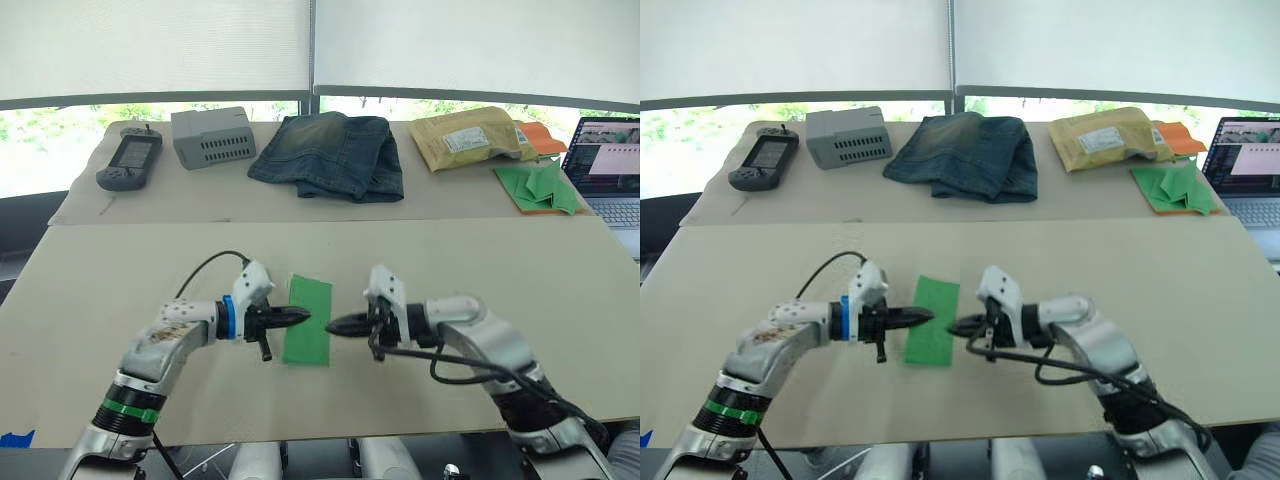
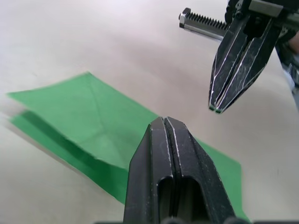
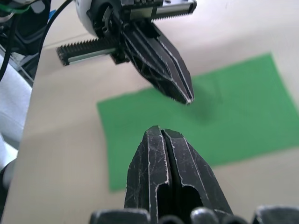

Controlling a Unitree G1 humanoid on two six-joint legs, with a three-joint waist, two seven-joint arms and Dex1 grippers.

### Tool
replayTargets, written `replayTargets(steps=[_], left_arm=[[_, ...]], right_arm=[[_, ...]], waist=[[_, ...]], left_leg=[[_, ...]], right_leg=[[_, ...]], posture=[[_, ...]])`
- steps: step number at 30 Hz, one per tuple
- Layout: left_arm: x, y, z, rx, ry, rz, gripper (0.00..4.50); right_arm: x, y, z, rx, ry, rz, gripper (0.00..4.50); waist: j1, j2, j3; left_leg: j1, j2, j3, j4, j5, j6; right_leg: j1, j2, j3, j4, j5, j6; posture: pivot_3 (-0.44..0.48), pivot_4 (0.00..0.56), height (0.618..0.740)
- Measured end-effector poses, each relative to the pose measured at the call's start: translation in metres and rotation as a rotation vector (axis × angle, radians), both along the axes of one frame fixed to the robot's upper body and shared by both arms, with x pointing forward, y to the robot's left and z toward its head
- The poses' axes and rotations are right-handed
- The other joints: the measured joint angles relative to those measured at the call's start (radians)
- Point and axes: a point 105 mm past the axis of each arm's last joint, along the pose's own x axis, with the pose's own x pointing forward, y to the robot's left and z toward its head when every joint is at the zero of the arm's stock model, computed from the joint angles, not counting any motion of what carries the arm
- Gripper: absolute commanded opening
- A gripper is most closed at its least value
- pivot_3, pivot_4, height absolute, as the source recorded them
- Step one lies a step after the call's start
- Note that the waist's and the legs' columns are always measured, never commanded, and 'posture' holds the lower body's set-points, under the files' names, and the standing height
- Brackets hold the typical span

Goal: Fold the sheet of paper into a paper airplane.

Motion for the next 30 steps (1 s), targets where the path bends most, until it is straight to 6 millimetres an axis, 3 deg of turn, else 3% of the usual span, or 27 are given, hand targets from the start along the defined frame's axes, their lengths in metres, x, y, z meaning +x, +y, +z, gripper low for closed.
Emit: replayTargets(steps=[4, 9, 16, 18, 22, 25, 30], left_arm=[[0.005, 0.004, 0.009, -0.039, 0.005, 0.059, 0.0], [0.015, 0.016, 0.023, -0.063, -0.004, 0.142, 0.0], [0.014, 0.031, 0.016, 0.0, 0.001, 0.174, 0.0], [0.012, 0.039, 0.011, 0.035, -0.002, 0.18, 0.0], [0.003, 0.049, -0.004, 0.103, 0.007, 0.153, 0.0], [-0.001, 0.042, -0.011, 0.126, -0.002, 0.107, 0.0], [-0.004, 0.023, -0.017, 0.11, 0.006, 0.044, 0.0]], right_arm=[[0.011, 0.003, -0.035, -0.111, 0.027, -0.042, 0.09], [0.019, 0.011, -0.036, -0.1, -0.02, -0.043, 0.09], [0.021, 0.012, -0.034, -0.077, -0.029, -0.046, 0.09], [0.022, 0.009, -0.028, -0.049, -0.011, -0.065, 0.09], [0.017, 0.006, 0.007, 0.028, -0.059, -0.069, 0.09], [0.009, 0.006, 0.021, 0.039, -0.076, -0.055, 0.09], [0.008, -0.008, 0.022, -0.007, -0.075, -0.108, 0.09]], waist=[[0.005, 0.0, 0.0], [0.0, -0.001, 0.0], [-0.001, -0.001, 0.0], [0.0, 0.0, 0.0], [0.001, 0.0, 0.0], [0.007, 0.0, 0.0], [0.01, 0.0, 0.0]], left_leg=[[-0.001, -0.001, 0.001, 0.0, 0.0, 0.0], [0.001, -0.001, 0.001, 0.0, 0.0, 0.0], [0.001, 0.0, 0.001, 0.0, 0.0, 0.0], [-0.001, 0.0, 0.0, 0.0, 0.0, 0.0], [-0.002, 0.0, 0.0, 0.0, 0.0, 0.0], [-0.003, 0.0, 0.0, 0.0, 0.0, 0.0], [-0.004, -0.001, 0.001, 0.0, 0.0, 0.0]], right_leg=[[0.0, -0.003, 0.0, -0.001, 0.0, 0.0], [0.001, -0.002, 0.001, -0.001, 0.001, 0.0], [0.0, -0.001, 0.001, 0.0, 0.001, -0.001], [-0.001, -0.001, 0.001, 0.0, 0.003, -0.005], [-0.002, -0.002, 0.001, -0.001, 0.004, -0.005], [-0.002, -0.002, 0.0, -0.001, 0.004, -0.005], [-0.002, -0.003, 0.0, -0.002, 0.002, -0.003]], posture=[[0.0, 0.15, 0.728], [0.0, 0.15, 0.728], [0.0, 0.15, 0.728], [0.0, 0.15, 0.728], [0.0, 0.15, 0.728], [0.0, 0.15, 0.728], [0.0, 0.15, 0.728]])
